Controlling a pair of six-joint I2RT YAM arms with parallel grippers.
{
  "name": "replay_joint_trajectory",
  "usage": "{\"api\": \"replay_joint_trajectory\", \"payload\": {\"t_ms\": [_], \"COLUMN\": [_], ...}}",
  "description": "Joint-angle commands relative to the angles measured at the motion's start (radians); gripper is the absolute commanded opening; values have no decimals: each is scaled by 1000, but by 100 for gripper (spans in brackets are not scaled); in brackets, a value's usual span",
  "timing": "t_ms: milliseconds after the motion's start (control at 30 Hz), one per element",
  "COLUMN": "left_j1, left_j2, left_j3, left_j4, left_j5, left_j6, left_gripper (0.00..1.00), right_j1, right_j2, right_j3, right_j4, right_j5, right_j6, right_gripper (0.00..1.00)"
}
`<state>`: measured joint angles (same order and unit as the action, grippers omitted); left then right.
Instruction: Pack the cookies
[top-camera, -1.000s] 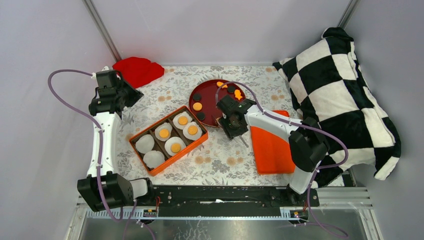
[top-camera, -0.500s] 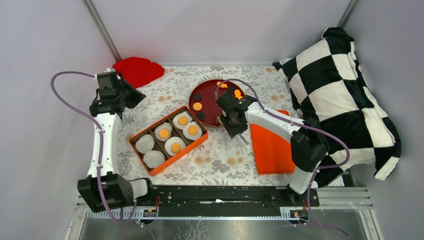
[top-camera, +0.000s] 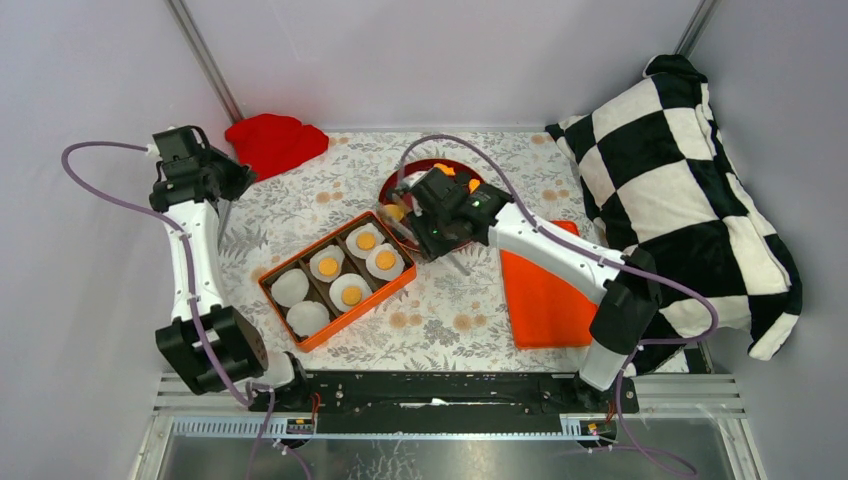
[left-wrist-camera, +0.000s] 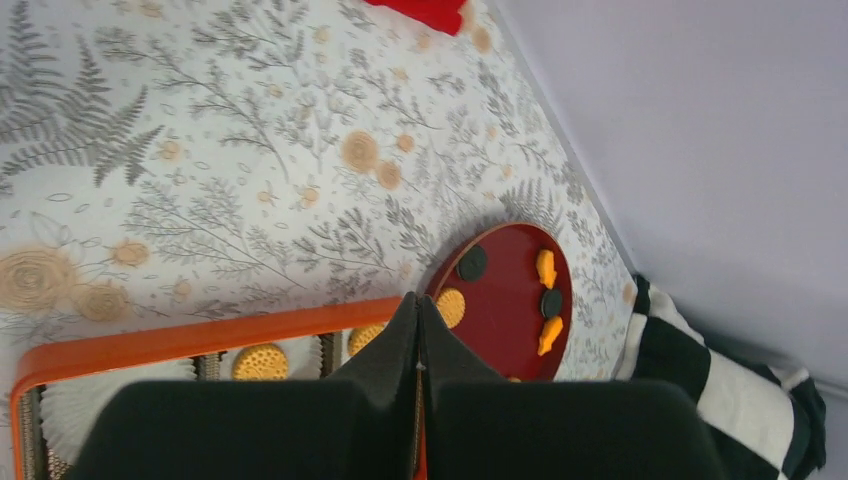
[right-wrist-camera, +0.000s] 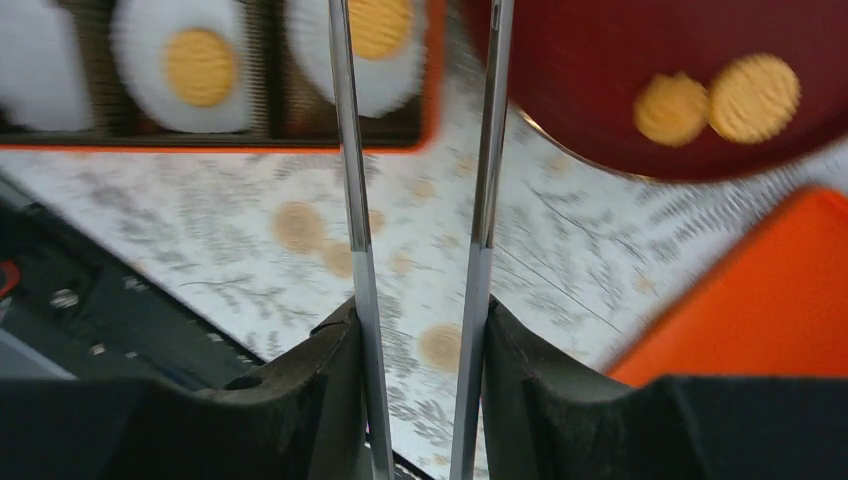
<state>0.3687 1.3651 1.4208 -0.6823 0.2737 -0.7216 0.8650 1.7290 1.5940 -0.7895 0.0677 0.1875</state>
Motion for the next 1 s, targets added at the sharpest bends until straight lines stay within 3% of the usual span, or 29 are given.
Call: {"api": "replay_joint_trajectory", "payload": {"t_ms": [0, 233, 433, 767, 967], "left_j1": [38, 38, 38, 39, 38], "left_j2": [25, -54, -47, -39, -41], "left_j3": [33, 66, 53, 24, 15], "left_j4": [-5, -25, -35, -14, -5], "left_j5": [13, -109, -86, -68, -58], "left_j6": [-32, 29, 36, 38, 49], "left_gripper": [1, 4, 5, 4, 5], "right_j1": [146, 269, 293, 293, 292], "right_j2": [47, 257, 404, 567, 574], "right_j3": [141, 346, 497, 607, 585], "right_j4": [52, 70, 59, 76, 110], "right_j5": [-65, -214, -304, -310, -239], "right_j6": [-46, -91, -106, -125, -130], "right_gripper": [10, 10, 11, 16, 46]}}
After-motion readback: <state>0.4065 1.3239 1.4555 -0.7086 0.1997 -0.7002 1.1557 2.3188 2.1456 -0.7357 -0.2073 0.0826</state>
